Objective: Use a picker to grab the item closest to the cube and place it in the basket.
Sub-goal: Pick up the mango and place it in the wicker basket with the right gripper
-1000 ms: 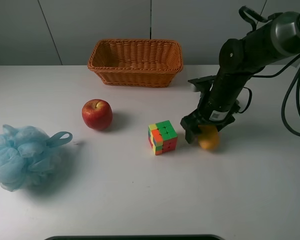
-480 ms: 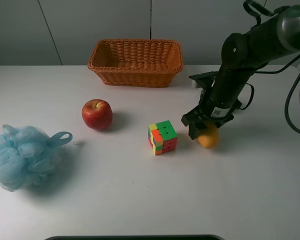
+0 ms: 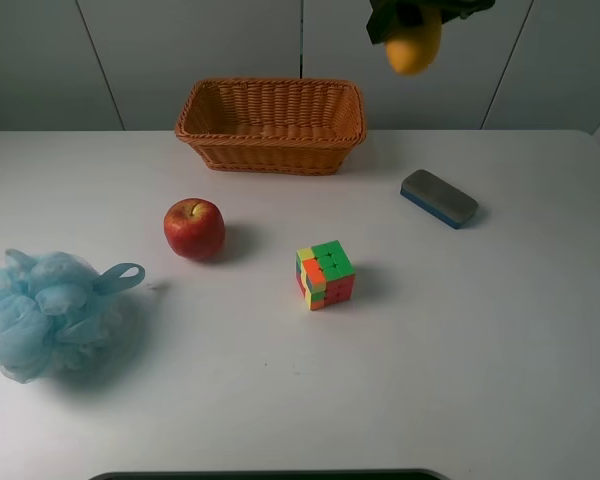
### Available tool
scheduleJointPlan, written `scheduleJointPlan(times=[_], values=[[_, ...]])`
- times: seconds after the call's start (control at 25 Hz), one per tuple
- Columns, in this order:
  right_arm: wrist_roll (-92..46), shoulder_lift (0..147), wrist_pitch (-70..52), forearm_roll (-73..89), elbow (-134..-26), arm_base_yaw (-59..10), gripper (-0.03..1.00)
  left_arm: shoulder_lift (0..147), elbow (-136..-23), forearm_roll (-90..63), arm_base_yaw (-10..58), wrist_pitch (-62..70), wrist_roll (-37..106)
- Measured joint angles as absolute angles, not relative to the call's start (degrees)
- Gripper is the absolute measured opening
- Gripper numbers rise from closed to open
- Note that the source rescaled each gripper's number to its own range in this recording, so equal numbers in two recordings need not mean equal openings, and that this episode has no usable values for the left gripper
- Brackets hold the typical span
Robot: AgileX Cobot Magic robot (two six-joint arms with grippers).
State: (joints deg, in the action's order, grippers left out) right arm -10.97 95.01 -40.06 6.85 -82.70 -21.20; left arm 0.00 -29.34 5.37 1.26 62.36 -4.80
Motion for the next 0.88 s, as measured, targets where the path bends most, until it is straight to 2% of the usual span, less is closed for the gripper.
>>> scheduleJointPlan(times=[0.24,0.56,0.88], values=[[-11.6,103.8,-29.0,7.0,-95.0,-23.6,0.00,0.0,-29.3,5.4,1.3,62.4,-4.8],[-11.8,124.3,-28.7,8.2,-114.9,-27.5,0.00,0.0,-29.3,5.4,1.3,62.4,-4.5],[-12.0,137.0,-29.2,12.3,-117.9,-27.9,0.00,0.0,-29.3,5.4,1.3,62.4,-4.5]])
